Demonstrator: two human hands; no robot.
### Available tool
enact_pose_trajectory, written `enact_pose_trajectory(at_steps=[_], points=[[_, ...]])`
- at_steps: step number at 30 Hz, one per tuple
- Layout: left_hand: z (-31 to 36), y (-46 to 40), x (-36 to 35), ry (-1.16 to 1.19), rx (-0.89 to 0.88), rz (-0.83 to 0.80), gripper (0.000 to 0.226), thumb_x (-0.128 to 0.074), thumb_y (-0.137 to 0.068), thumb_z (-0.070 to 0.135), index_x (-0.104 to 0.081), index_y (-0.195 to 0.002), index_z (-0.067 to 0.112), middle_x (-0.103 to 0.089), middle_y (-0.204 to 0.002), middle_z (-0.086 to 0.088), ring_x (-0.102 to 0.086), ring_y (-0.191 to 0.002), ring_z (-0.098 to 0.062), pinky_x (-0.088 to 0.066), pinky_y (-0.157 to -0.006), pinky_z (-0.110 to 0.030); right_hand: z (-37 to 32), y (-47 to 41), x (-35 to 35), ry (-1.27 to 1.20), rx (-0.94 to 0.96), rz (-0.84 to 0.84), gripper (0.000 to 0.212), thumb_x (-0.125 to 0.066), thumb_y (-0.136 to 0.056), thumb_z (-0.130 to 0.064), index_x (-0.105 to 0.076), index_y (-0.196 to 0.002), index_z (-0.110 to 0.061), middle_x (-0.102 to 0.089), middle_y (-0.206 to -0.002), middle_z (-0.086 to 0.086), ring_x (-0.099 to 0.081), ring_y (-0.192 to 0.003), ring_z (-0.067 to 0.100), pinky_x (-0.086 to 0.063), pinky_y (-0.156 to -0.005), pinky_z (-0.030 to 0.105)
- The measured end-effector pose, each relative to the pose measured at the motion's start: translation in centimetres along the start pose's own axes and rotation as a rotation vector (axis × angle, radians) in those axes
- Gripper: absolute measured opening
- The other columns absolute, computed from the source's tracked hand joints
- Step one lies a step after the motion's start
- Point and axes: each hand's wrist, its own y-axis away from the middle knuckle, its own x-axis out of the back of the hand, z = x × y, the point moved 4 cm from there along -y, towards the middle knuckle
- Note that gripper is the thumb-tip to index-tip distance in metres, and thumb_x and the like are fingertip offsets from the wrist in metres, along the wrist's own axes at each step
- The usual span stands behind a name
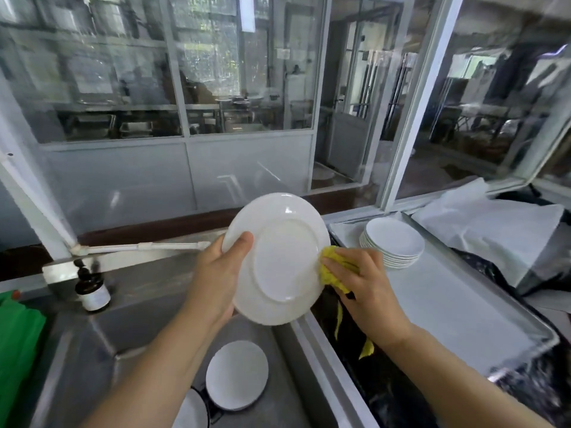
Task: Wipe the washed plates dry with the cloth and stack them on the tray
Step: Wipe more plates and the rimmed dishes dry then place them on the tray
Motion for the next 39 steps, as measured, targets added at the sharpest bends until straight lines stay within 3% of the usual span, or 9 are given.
enact_pose_trajectory(at_steps=[5, 8, 12, 17, 20, 22, 28, 31, 39], points=[[-4.9, -2.2, -9.7, -0.129, -0.014, -0.031, 0.017, -0.062, -0.091, 0.027, -0.074, -0.085, 0.039, -0.075, -0.091, 0.007, -0.071, -0.082, -0.012, -0.054, -0.069, -0.033, 13.6, 3.8, 3.5, 0.017, -0.324, 0.068, 0.051, -0.081, -0.066, 0.007, -0.069, -0.113, -0.010, -0.056, -0.117, 0.012, -0.045, -0.104, 0.035, -0.038, -0.088, 0.036], [-8.4, -4.0, -17.3, -0.265, -0.025, -0.079, 0.019, -0.060, -0.091, 0.033, -0.070, -0.084, 0.047, -0.073, -0.087, 0.015, -0.069, -0.078, -0.006, -0.050, -0.065, -0.030, 21.5, 6.3, 5.3, -0.024, -0.470, 0.062, 0.051, -0.079, -0.069, 0.009, -0.068, -0.115, -0.010, -0.057, -0.117, 0.013, -0.046, -0.103, 0.034, -0.037, -0.087, 0.034], [-13.5, -7.1, -26.2, -0.568, -0.100, -0.107, 0.009, -0.063, -0.089, 0.034, -0.069, -0.082, 0.033, -0.070, -0.078, 0.010, -0.066, -0.081, -0.018, -0.050, -0.070, -0.034, 29.8, 9.8, 7.1, -0.060, -0.580, 0.072, 0.048, -0.078, -0.070, 0.011, -0.069, -0.114, -0.007, -0.058, -0.114, 0.012, -0.045, -0.102, 0.030, -0.037, -0.086, 0.036], [-17.7, -9.5, -35.7, -1.039, -0.445, -0.264, 0.018, -0.062, -0.089, 0.036, -0.061, -0.072, 0.031, -0.053, -0.058, 0.012, -0.054, -0.060, -0.016, -0.032, -0.051, -0.022, 38.1, 12.9, 8.3, -0.158, -0.735, 0.114, 0.042, -0.073, -0.077, 0.006, -0.068, -0.115, -0.010, -0.056, -0.112, 0.006, -0.048, -0.104, 0.029, -0.041, -0.090, 0.040], [-20.5, -11.3, -40.1, -1.333, -0.636, -0.390, 0.019, -0.060, -0.092, 0.036, -0.068, -0.085, 0.020, -0.067, -0.076, 0.001, -0.064, -0.073, -0.024, -0.044, -0.054, -0.029, 41.4, 13.8, 8.2, -0.217, -0.850, 0.162, 0.041, -0.072, -0.079, 0.004, -0.068, -0.115, -0.014, -0.056, -0.110, 0.003, -0.048, -0.106, 0.021, -0.038, -0.094, 0.035], [-22.6, -12.4, -42.4, -1.469, -0.821, -0.451, 0.019, -0.068, -0.085, 0.031, -0.070, -0.077, 0.014, -0.066, -0.069, -0.002, -0.064, -0.063, -0.024, -0.048, -0.043, -0.030, 43.1, 14.2, 7.9, -0.257, -0.899, 0.166, 0.040, -0.072, -0.079, 0.004, -0.068, -0.115, -0.014, -0.056, -0.111, 0.002, -0.049, -0.108, 0.021, -0.039, -0.096, 0.035], [-29.1, -16.1, -45.3, -1.672, -1.136, -0.482, 0.032, -0.045, -0.089, 0.032, -0.067, -0.072, 0.015, -0.057, -0.059, 0.001, -0.055, -0.048, -0.018, -0.034, -0.033, -0.021, 46.0, 15.1, 6.3, -0.314, -0.970, 0.162, 0.043, -0.071, -0.079, 0.005, -0.067, -0.114, -0.019, -0.055, -0.112, 0.003, -0.049, -0.109, 0.020, -0.038, -0.096, 0.026], [-31.4, -17.1, -46.0, -1.704, -1.218, -0.510, 0.018, -0.062, -0.082, 0.030, -0.071, -0.090, 0.017, -0.059, -0.065, 0.003, -0.056, -0.050, -0.017, -0.032, -0.035, -0.022, 47.1, 15.3, 5.5, -0.317, -0.985, 0.151, 0.046, -0.072, -0.078, 0.006, -0.065, -0.112, -0.024, -0.055, -0.112, 0.003, -0.049, -0.108, 0.019, -0.034, -0.094, 0.012], [-35.0, -18.7, -46.6, -1.692, -1.233, -0.525, 0.057, -0.084, -0.051, 0.011, -0.071, -0.106, 0.015, -0.071, -0.090, 0.000, -0.067, -0.073, -0.019, -0.048, -0.047, -0.025, 48.8, 15.4, 3.5, -0.321, -0.962, 0.146, 0.052, -0.072, -0.076, 0.010, -0.064, -0.111, -0.027, -0.056, -0.107, 0.001, -0.051, -0.105, 0.021, -0.032, -0.083, -0.001]])
